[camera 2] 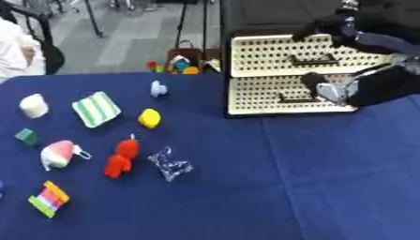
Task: Pick up objects from table and place into drawer.
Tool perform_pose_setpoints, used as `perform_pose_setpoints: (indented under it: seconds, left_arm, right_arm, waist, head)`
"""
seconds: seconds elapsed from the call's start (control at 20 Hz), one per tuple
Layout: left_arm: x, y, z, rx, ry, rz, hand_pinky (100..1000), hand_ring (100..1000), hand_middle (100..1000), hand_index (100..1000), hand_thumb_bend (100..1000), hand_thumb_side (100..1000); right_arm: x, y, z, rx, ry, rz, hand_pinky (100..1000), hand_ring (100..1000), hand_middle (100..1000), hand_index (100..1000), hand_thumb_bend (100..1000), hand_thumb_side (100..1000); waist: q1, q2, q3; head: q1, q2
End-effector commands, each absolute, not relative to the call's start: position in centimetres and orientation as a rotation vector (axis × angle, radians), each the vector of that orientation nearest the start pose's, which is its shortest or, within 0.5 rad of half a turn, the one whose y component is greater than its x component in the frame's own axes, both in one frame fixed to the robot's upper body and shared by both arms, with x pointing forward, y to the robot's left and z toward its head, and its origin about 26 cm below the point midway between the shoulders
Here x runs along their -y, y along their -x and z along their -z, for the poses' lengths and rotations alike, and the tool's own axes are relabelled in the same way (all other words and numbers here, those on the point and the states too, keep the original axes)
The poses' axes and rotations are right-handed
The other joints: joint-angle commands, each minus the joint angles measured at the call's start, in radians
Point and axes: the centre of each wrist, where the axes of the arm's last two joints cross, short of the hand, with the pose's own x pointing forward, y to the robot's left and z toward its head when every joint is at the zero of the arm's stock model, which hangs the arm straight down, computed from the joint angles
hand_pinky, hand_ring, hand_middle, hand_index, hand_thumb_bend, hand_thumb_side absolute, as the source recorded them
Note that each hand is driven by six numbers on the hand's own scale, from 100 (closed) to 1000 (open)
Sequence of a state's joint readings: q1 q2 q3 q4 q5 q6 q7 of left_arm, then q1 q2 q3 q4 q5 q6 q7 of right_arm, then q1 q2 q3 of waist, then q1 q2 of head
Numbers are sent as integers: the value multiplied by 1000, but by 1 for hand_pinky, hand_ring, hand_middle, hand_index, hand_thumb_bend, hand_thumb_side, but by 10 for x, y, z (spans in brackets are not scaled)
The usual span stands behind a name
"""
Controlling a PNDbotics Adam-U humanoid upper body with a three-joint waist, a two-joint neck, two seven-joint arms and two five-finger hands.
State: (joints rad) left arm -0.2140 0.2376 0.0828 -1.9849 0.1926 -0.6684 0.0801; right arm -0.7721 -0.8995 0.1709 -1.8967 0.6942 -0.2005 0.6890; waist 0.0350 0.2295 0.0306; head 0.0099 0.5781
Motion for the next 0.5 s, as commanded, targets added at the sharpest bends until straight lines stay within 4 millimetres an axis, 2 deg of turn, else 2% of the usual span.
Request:
perform_pose_setpoints:
  seconds: [0.05,0.15,0.2,0.3,0.5]
  left_arm:
    - [-276,-292,-180,-3392,-71,-18,634,798,750,894,173,843]
    - [-275,-292,-180,-3392,-72,-18,634,799,750,894,172,846]
    - [-275,-292,-180,-3392,-73,-18,634,798,750,894,171,847]
    - [-275,-293,-180,-3392,-74,-18,634,798,749,893,169,849]
    - [-274,-293,-180,-3391,-76,-16,634,799,749,893,165,854]
  right_arm:
    - [272,-314,-366,-1863,-1602,2441,474,572,100,906,325,667]
    - [273,-317,-363,-1858,-1613,2456,445,566,100,899,325,660]
    - [273,-320,-361,-1856,-1618,2466,435,566,911,900,326,653]
    - [275,-324,-358,-1852,-1630,2477,418,566,755,899,332,653]
    - [277,-328,-356,-1845,-1701,2444,402,574,786,898,340,649]
  waist:
    - [-3,-10,2]
    - [-4,-8,4]
    - [-5,-7,4]
    - [-5,-6,6]
    - [-5,-4,8]
  head:
    - [-1,-13]
    - [-2,-13]
    - [-2,-14]
    - [-3,-17]
    - [-5,-22]
